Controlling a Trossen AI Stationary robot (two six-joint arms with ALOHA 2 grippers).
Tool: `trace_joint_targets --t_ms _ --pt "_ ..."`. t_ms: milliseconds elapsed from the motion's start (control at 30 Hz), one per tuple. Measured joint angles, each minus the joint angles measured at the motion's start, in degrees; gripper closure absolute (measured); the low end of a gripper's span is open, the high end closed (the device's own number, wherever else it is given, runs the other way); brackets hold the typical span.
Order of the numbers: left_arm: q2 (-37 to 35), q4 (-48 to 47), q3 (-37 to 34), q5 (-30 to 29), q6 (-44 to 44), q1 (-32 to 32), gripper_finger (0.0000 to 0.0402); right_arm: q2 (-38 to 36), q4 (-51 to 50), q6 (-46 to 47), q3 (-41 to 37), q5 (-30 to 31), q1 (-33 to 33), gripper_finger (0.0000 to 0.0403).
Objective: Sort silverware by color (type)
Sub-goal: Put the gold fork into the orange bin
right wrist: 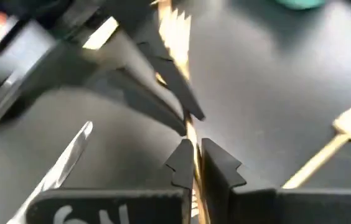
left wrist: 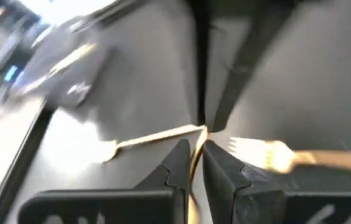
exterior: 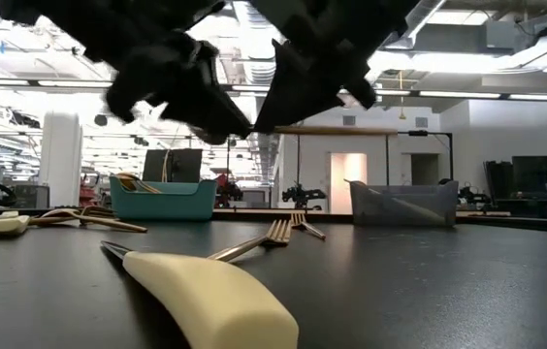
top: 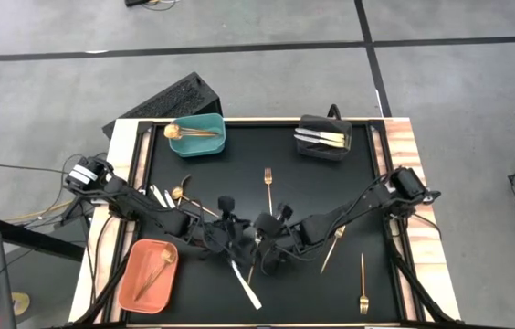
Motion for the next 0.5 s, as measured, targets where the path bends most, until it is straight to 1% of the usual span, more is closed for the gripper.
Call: trace_joint_targets --t_ms 67,100,167,233,300,367,467,500 --pt "-0.8 -0.7 1.4 -5.3 -8.4 0.0 0.0371 -0.1 -2.9 3.8 0.1 5.3 -0.4 0.0362" --pt "-1.6 -1.9 2.2 -7.0 -12.0 0.0 0.0360 0.1 -5.0 4.7 -0.1 8.2 -0.6 0.0363" --pt "-3.5 -7.5 3.1 -8.0 -18.7 0.2 0.0335 0.4 -10.7 7.6 -0.3 15.3 -0.7 0.0366" --pt "-4.4 -13.7 2.9 -6.8 -24.0 0.4 0.0308 0.2 -16.7 13.2 -0.2 20.0 -0.3 0.0375" --pt "-5.9 -18.6 2.8 -6.6 -27.3 0.4 0.0281 -0.2 -23.2 18.8 -0.1 21.3 0.0 0.0385" --pt "-7.6 -20.5 2.9 -7.7 -28.7 0.1 0.0258 -0.3 -27.4 23.3 -0.3 22.2 0.8 0.0388" --pt "-7.8 -19.7 1.6 -8.9 -29.9 0.0 0.0231 -0.1 -26.9 24.7 -0.2 24.5 2.0 0.0387" --pt "-7.8 -18.2 1.2 -9.0 -29.7 0.2 0.0224 0.0 -26.5 24.7 -0.2 25.2 2.5 0.0385"
